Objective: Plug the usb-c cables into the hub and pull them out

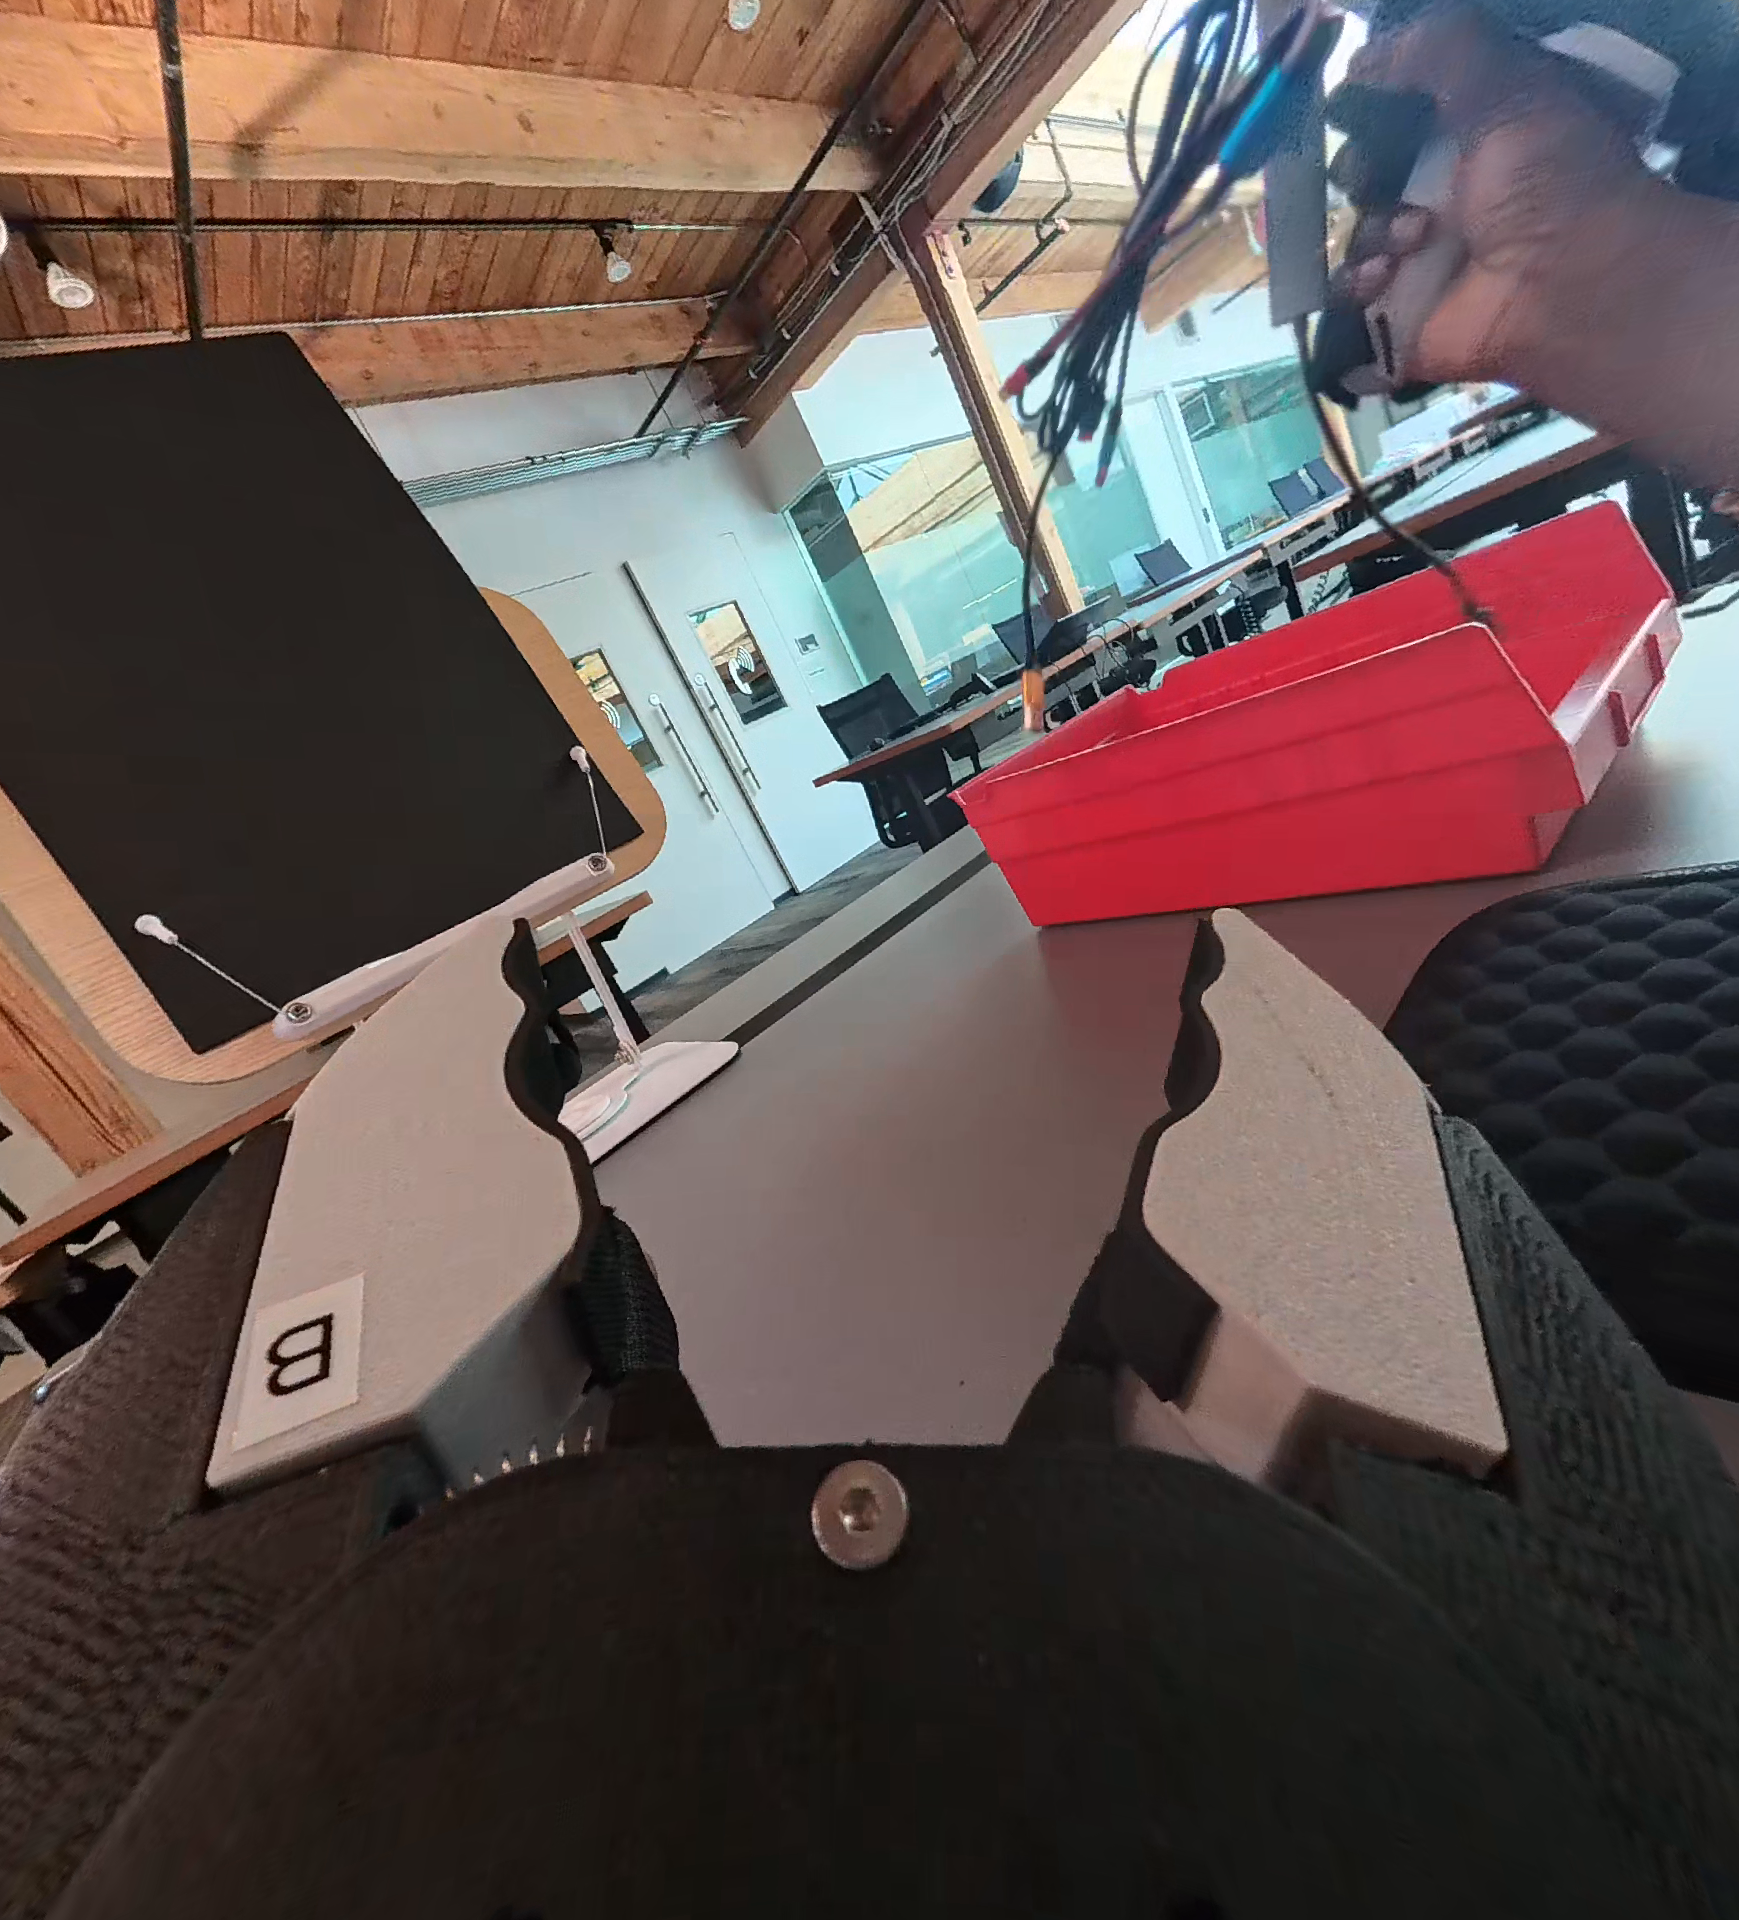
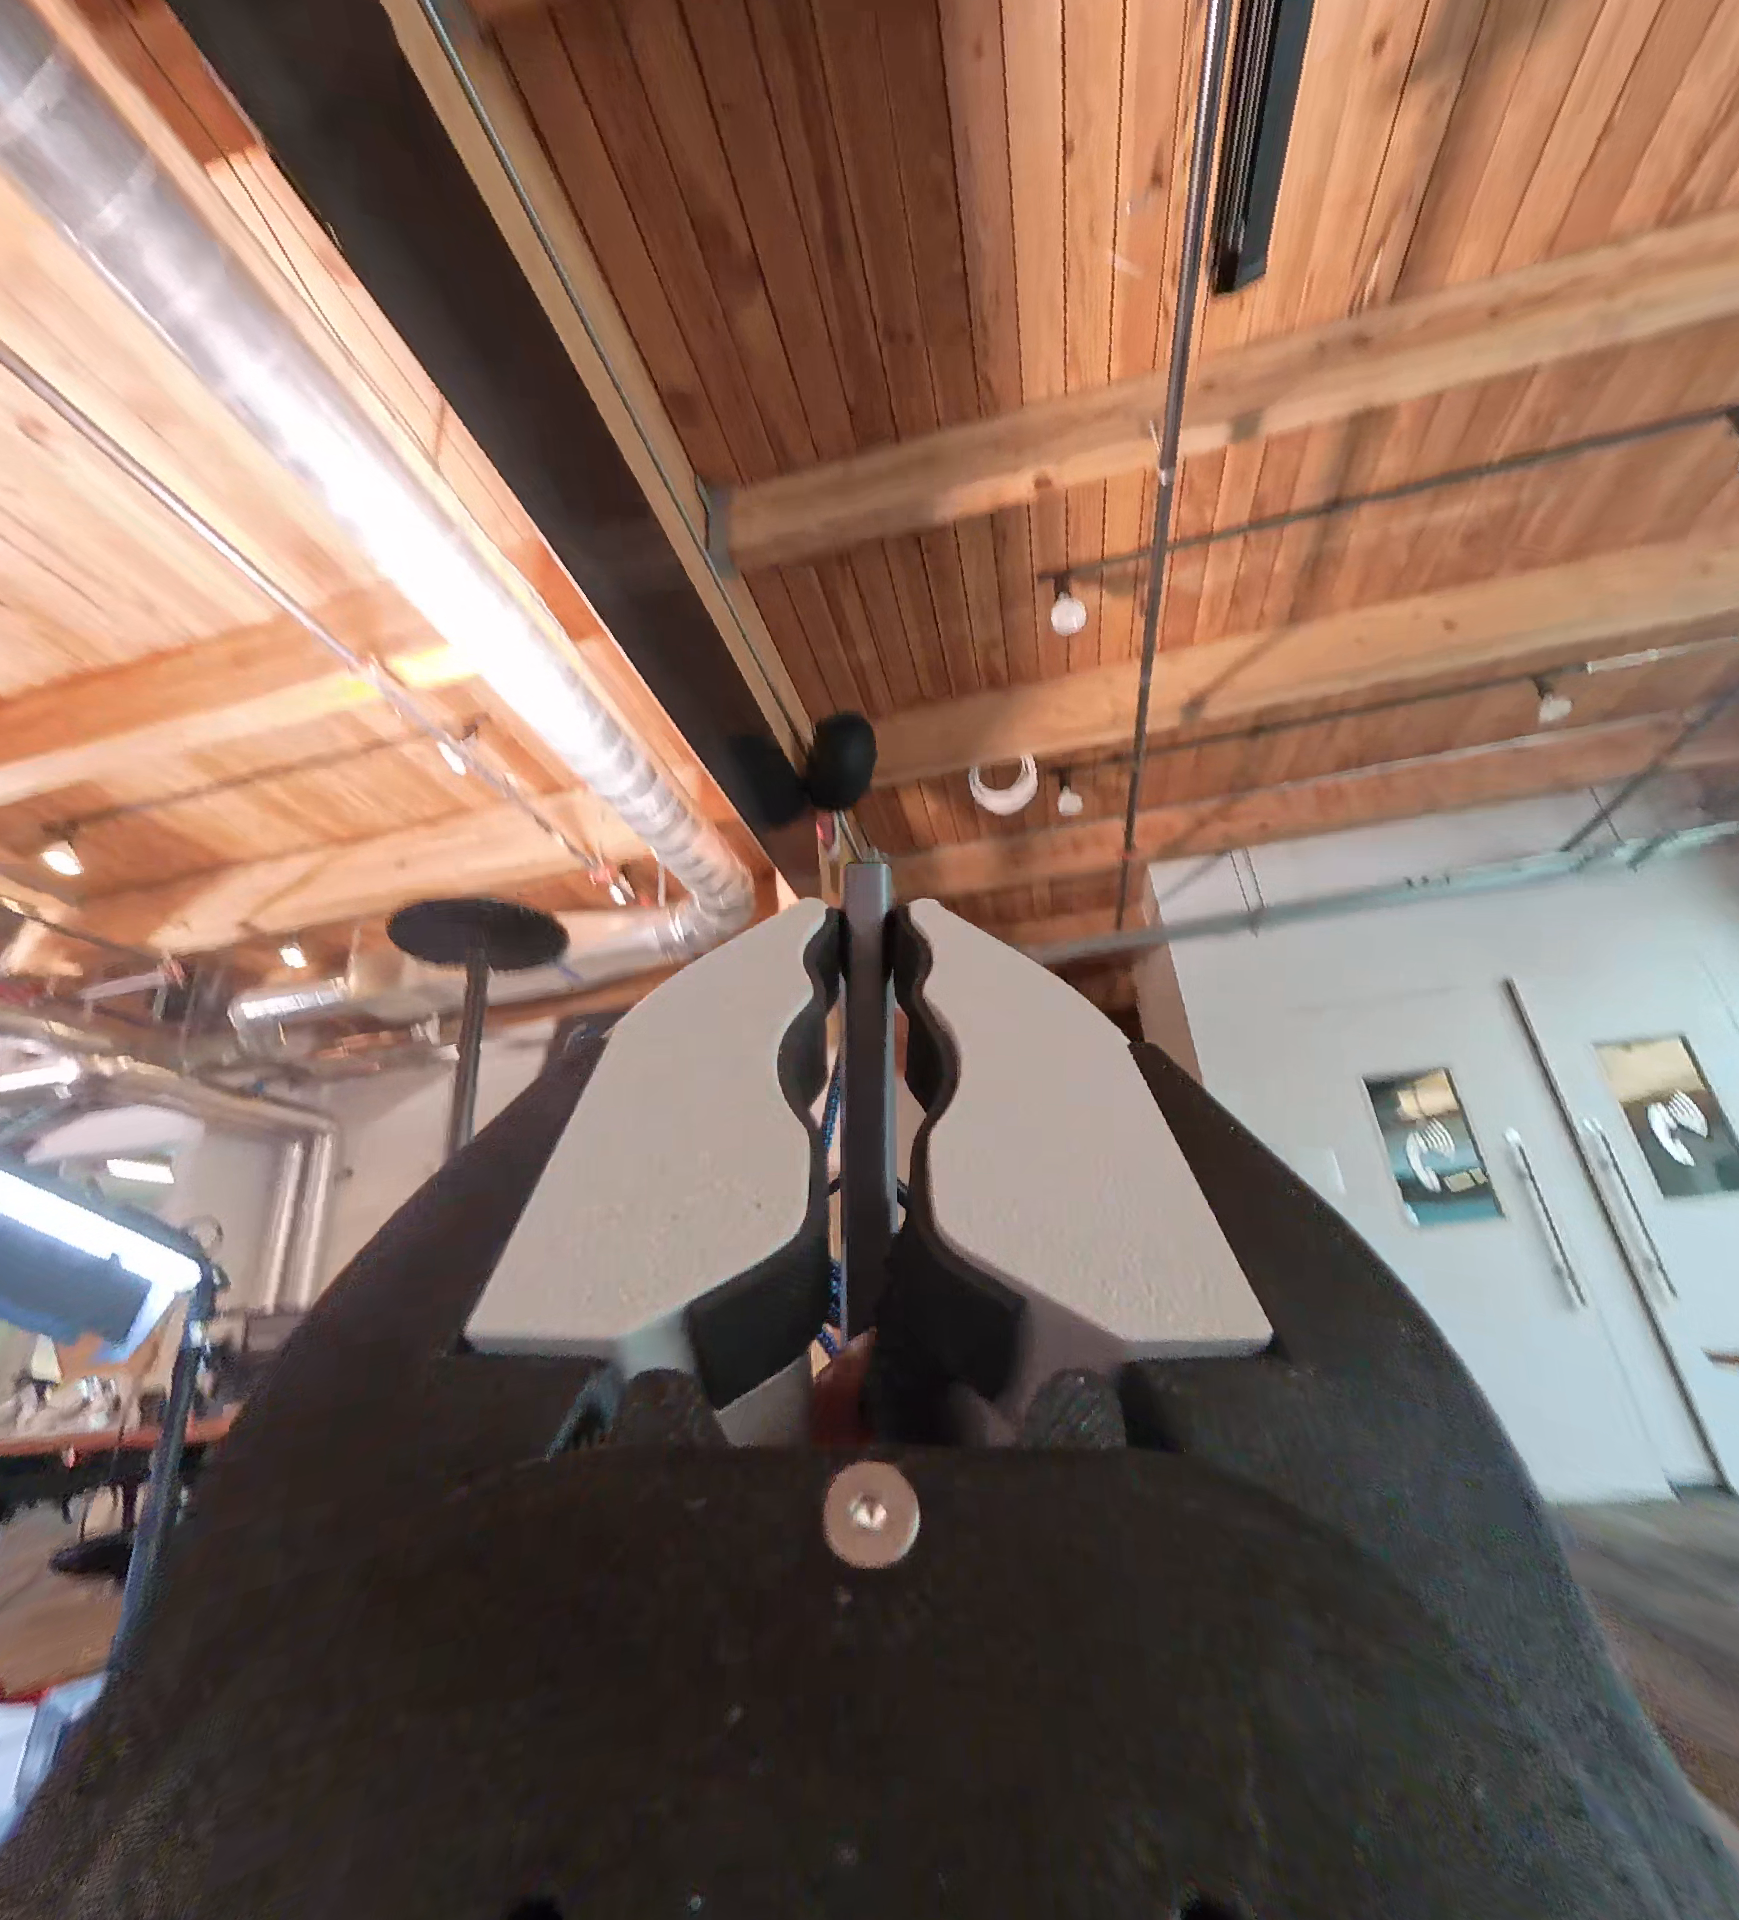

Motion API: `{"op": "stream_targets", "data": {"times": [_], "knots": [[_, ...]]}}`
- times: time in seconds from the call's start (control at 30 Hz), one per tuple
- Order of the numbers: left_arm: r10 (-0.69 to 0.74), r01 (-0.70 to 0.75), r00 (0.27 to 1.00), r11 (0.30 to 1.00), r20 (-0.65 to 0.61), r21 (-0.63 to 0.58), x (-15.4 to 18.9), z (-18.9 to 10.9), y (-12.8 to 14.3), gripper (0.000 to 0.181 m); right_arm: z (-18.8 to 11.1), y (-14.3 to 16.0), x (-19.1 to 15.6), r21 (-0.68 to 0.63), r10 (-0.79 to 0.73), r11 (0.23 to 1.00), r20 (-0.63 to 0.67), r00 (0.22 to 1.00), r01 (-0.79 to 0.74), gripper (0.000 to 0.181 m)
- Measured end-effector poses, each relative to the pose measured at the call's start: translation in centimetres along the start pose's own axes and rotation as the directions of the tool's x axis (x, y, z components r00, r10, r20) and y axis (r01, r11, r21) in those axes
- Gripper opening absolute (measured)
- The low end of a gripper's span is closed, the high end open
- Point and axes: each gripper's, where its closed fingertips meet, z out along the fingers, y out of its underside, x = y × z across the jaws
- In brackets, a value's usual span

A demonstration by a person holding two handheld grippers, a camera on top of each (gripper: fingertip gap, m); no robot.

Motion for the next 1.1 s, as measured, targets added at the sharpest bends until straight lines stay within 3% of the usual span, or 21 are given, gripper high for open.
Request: {"op": "stream_targets", "data": {"times": [0.13, 0.23, 0.37, 0.43, 0.57, 0.7, 0.93, 1.1], "knots": [[0.001, -0.001, 1.000, 1.000, -0.008, -0.004, 0.1, 0.0, 0.1, 0.113, 0.7, -2.0, 1.2, 0.195, 0.062, 0.978, 0.038, 0.997, -0.068, 0.009], [0.009, -0.009, 1.000, 1.000, -0.017, -0.011, 0.3, 0.1, 0.1, 0.113, -0.3, -0.9, 2.6, 0.185, 0.016, 0.983, -0.027, 1.000, -0.011, 0.009], [0.011, -0.011, 1.000, 1.000, -0.023, -0.016, 0.4, 0.1, 0.2, 0.113, -3.0, 2.6, 4.3, 0.021, -0.102, 0.994, -0.190, 0.977, 0.108, 0.008], [0.010, -0.010, 1.000, 1.000, -0.021, -0.013, 0.4, 0.1, 0.2, 0.113, -4.3, 3.7, 5.0, -0.072, -0.231, 0.973, -0.273, 0.934, 0.219, 0.009], [0.009, -0.010, 1.000, 1.000, -0.024, -0.015, 0.4, 0.1, 0.2, 0.112, -4.9, 5.3, 4.1, -0.211, -0.443, 0.892, -0.246, 0.862, 0.399, 0.009], [0.015, -0.015, 1.000, 1.000, -0.028, -0.017, 0.5, 0.1, 0.2, 0.112, -5.2, 9.8, 3.6, -0.421, -0.429, 0.840, -0.128, 0.894, 0.343, 0.009], [0.016, -0.016, 0.999, 1.000, -0.033, -0.018, 0.6, 0.1, 0.3, 0.112, -8.5, 18.0, 3.2, -0.759, -0.341, 0.607, 0.018, 0.940, 0.234, 0.010], [0.019, -0.019, 0.999, 1.000, -0.037, -0.020, 0.6, 0.1, 0.3, 0.111, -10.8, 21.9, 2.4, -0.883, -0.248, 0.434, 0.073, 0.966, 0.178, 0.009]]}}
